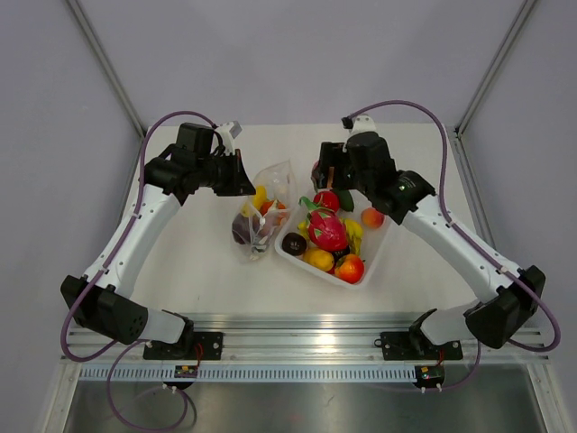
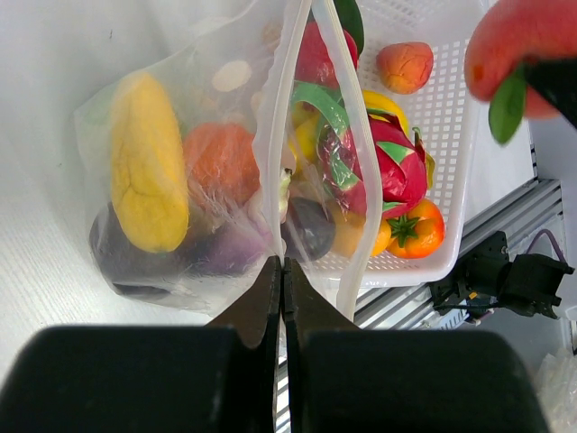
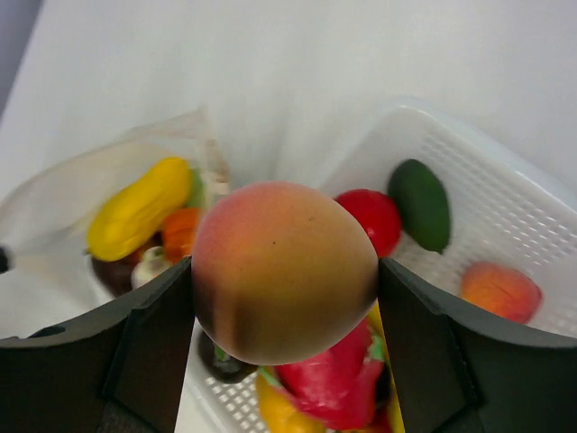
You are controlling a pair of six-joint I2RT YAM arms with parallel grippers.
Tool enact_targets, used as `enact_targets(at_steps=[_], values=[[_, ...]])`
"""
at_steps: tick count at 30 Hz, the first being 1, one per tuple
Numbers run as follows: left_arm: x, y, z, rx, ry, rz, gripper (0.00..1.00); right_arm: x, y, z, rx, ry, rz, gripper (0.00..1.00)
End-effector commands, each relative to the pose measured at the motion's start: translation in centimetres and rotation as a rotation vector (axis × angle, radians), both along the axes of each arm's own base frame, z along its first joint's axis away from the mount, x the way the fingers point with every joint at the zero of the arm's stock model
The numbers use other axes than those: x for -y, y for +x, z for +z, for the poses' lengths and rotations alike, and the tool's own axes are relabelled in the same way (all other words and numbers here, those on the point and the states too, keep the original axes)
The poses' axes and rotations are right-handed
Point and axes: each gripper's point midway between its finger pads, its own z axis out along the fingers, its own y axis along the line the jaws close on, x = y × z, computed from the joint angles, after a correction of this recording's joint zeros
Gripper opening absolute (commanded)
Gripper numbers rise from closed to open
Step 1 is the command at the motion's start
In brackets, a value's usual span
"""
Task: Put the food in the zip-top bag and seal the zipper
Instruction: Pick up the fake fruit from the bin, then place the fake fruit in the zipper food storage bag.
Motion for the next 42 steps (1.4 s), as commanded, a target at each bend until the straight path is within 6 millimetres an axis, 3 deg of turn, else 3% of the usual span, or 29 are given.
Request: enact_targets(at_steps=[1, 4, 6, 9, 17, 19, 21, 22, 25, 32, 36, 38, 42], values=[[0.5, 0.5, 2.6, 0.089, -0.04, -0.009, 0.0, -4.4, -1.1, 4.0, 0.055, 0.079, 0.096, 0.35], [0.4, 0.4, 2.5, 0.091, -0.038, -0.01, 0.0, -7.8, -1.4, 4.8, 0.063, 0.103, 0.168, 0.35], [0.4, 0.3, 2.5, 0.09, -0.039, -0.01, 0.0, -9.6, -1.2, 3.7, 0.035, 0.088, 0.197, 0.35], [0.3, 0.2, 2.7, 0.093, -0.04, -0.011, 0.0, -12.2, -1.1, 3.7, 0.031, 0.096, 0.244, 0.36], [0.2, 0.0, 3.0, 0.106, -0.041, -0.012, 0.0, -15.6, 0.1, 0.5, -0.036, 0.085, 0.282, 0.37], [0.2, -0.1, 3.0, 0.105, -0.042, -0.013, 0.0, -15.8, 0.1, 0.2, -0.046, 0.075, 0.287, 0.43], [0.2, -0.1, 3.1, 0.107, -0.043, -0.014, 0.0, -16.3, 0.3, -0.2, -0.059, 0.068, 0.302, 0.58], [0.2, -0.2, 3.1, 0.105, -0.045, -0.014, 0.0, -16.3, 0.2, -0.3, -0.065, 0.062, 0.312, 0.75], [0.2, -0.2, 3.0, 0.106, -0.044, -0.013, 0.0, -16.4, 0.1, -0.2, -0.071, 0.049, 0.328, 0.88], [0.3, -0.3, 2.9, 0.104, -0.045, -0.018, 0.0, -14.5, -0.5, 2.4, -0.007, 0.051, 0.294, 0.96], [0.3, -0.4, 3.1, 0.107, -0.052, -0.019, 0.0, -12.7, -0.4, 2.3, 0.004, 0.004, 0.241, 0.95], [0.3, -0.4, 3.0, 0.104, -0.051, -0.019, 0.0, -11.4, -0.1, 2.5, 0.018, -0.012, 0.189, 0.9], [0.3, -0.4, 3.2, 0.108, -0.052, -0.021, 0.0, -9.5, 0.3, 0.3, -0.036, -0.017, 0.142, 0.74]])
